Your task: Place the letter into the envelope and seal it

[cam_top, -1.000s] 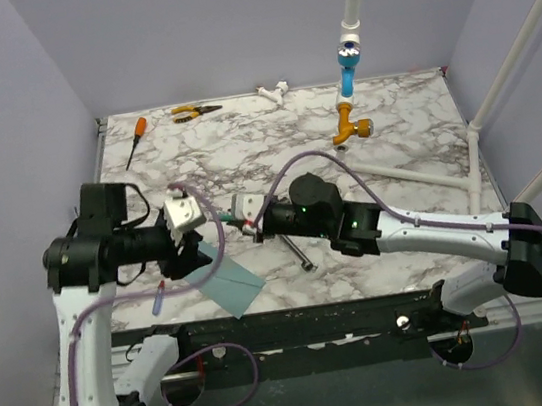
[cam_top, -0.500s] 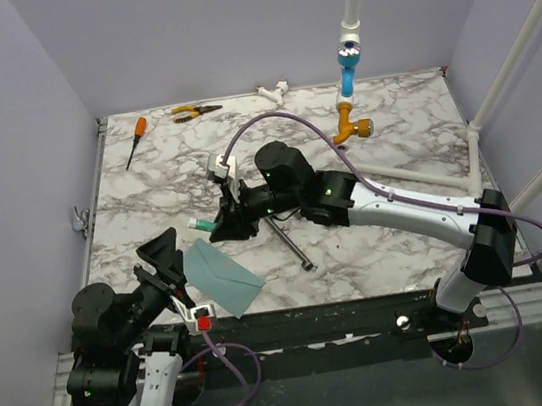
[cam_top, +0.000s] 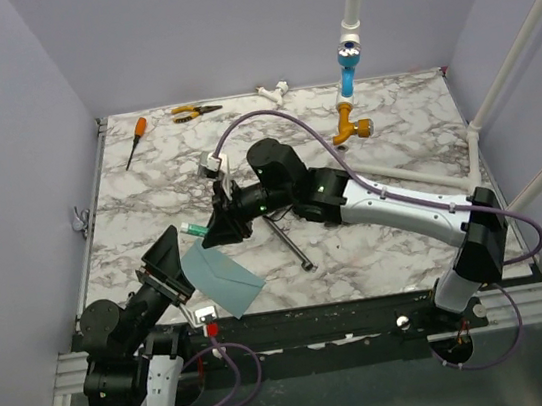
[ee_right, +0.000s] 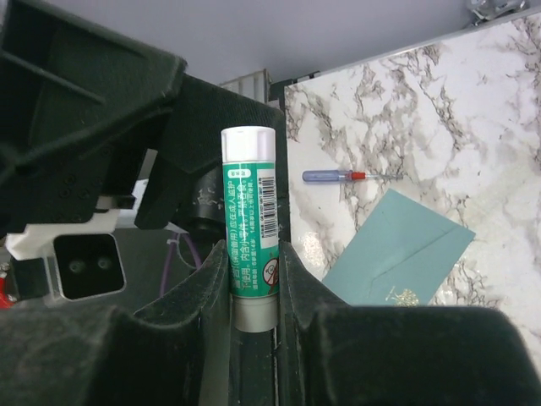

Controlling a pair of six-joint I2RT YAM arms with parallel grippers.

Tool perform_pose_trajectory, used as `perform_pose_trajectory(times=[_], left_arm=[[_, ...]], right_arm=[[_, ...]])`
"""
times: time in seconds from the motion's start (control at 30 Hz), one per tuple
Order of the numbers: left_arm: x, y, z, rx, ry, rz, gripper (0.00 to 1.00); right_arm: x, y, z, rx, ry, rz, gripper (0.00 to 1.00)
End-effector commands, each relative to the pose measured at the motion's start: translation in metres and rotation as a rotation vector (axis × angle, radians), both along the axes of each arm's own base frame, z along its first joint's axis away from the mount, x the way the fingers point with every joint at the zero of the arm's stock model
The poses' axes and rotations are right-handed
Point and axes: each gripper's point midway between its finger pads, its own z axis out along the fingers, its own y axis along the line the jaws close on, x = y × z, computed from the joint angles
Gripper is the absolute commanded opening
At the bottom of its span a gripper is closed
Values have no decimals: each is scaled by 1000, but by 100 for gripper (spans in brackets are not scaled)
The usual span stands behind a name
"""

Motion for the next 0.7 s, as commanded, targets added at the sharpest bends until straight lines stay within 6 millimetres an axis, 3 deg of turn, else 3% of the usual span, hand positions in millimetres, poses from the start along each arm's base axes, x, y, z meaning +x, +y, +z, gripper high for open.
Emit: perform_pose_trajectory(times=[0.0, 0.23, 0.43, 0.67], left_arm=[[-4, -10, 4, 76, -91, -53, 61], [-3, -9, 6, 63, -76, -49, 53], [-4, -10, 6, 58, -75, -56, 38], [-2, -10, 6, 64, -70, -57, 31]], right_arm=[[-11, 13, 10, 20, 12, 51, 1], [-14, 21, 12, 40, 9, 70, 1], [-17, 23, 15, 49, 12, 88, 1], [-21, 27, 17, 55, 8, 113, 0]])
